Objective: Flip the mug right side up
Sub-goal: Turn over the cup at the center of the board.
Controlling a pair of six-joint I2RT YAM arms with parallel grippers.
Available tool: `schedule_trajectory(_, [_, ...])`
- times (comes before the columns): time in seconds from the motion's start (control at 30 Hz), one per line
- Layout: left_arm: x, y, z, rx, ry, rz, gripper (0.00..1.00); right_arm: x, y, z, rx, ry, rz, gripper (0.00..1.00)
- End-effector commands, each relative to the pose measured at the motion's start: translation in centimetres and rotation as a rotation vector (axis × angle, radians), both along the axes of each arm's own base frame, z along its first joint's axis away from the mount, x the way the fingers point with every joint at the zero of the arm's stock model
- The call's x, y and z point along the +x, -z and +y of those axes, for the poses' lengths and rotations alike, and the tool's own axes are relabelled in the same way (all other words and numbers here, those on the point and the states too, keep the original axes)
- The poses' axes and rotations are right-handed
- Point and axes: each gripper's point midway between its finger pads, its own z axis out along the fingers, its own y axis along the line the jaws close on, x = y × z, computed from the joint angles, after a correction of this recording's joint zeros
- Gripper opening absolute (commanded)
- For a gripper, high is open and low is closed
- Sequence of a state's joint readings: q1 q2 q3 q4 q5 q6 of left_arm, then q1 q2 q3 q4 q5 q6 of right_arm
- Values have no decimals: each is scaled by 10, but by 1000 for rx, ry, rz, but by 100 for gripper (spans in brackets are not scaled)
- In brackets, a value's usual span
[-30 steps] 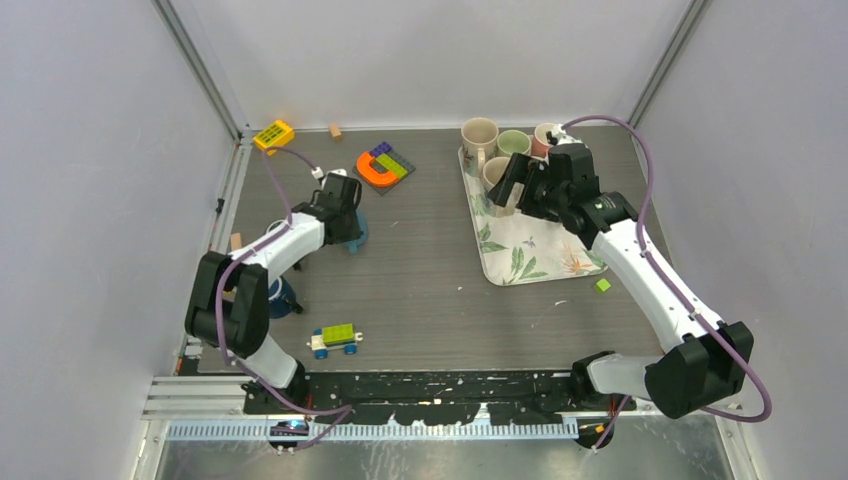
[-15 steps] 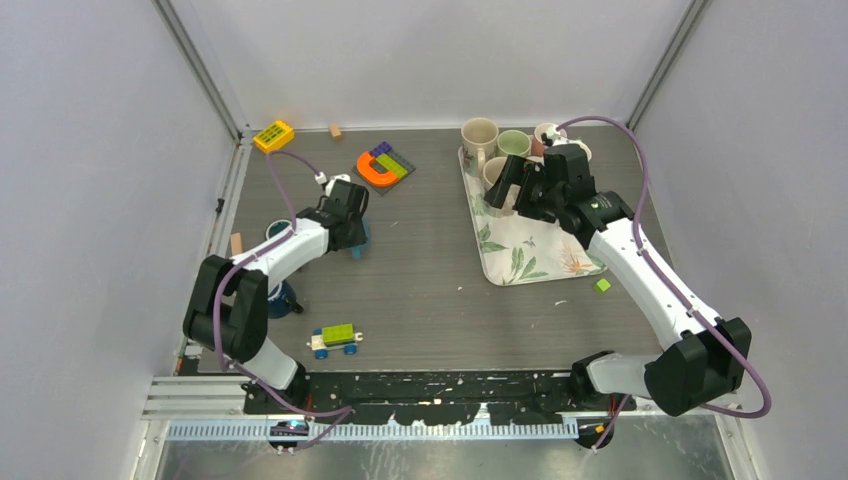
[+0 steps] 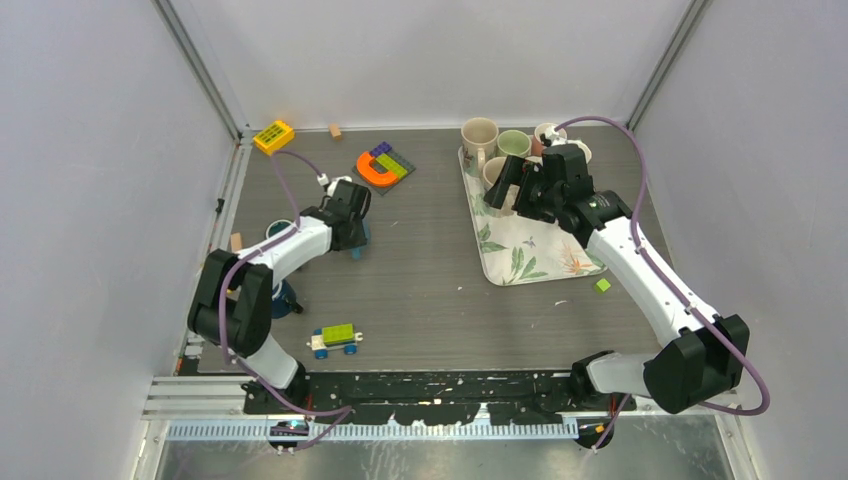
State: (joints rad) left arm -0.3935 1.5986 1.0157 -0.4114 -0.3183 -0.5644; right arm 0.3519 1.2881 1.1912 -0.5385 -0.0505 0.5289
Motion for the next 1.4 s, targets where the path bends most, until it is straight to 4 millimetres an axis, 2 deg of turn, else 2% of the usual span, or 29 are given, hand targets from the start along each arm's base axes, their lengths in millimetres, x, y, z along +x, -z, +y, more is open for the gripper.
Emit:
schedule_trajectory(0.0, [13, -13, -3, 16, 9, -36, 31, 5, -11, 2, 3, -1, -46, 100])
schedule_trajectory(0.17, [16, -16, -4, 23, 21, -40, 19, 5, -10, 3, 6, -5, -41, 100])
schedule_trajectory(0.3, [19, -21, -8, 4, 35, -51, 1, 5, -9, 6, 9, -15, -34, 100])
schedule_trajectory(0.47, [25, -46, -24, -110, 47, -129, 0, 4, -11, 12, 30, -30, -34, 100])
schedule_trajectory(0.67, [32, -97, -48, -327, 61, -259, 0, 0, -19, 31, 115, -87, -37, 100])
schedule_trajectory(0.87, [31, -159, -75, -576, 117, -371, 0, -10, -28, 72, 250, -225, -33, 100])
schedule_trajectory(1.07, [25, -219, -105, -853, 232, -463, 0, -21, -52, 120, 445, -404, -55, 100])
schedule_trajectory(1.2, [17, -251, -119, -996, 304, -504, 0, -27, -68, 141, 544, -494, -72, 100])
schedule_trajectory(1.37, [11, -281, -132, -1165, 369, -540, 0, -30, -80, 152, 614, -548, -86, 100])
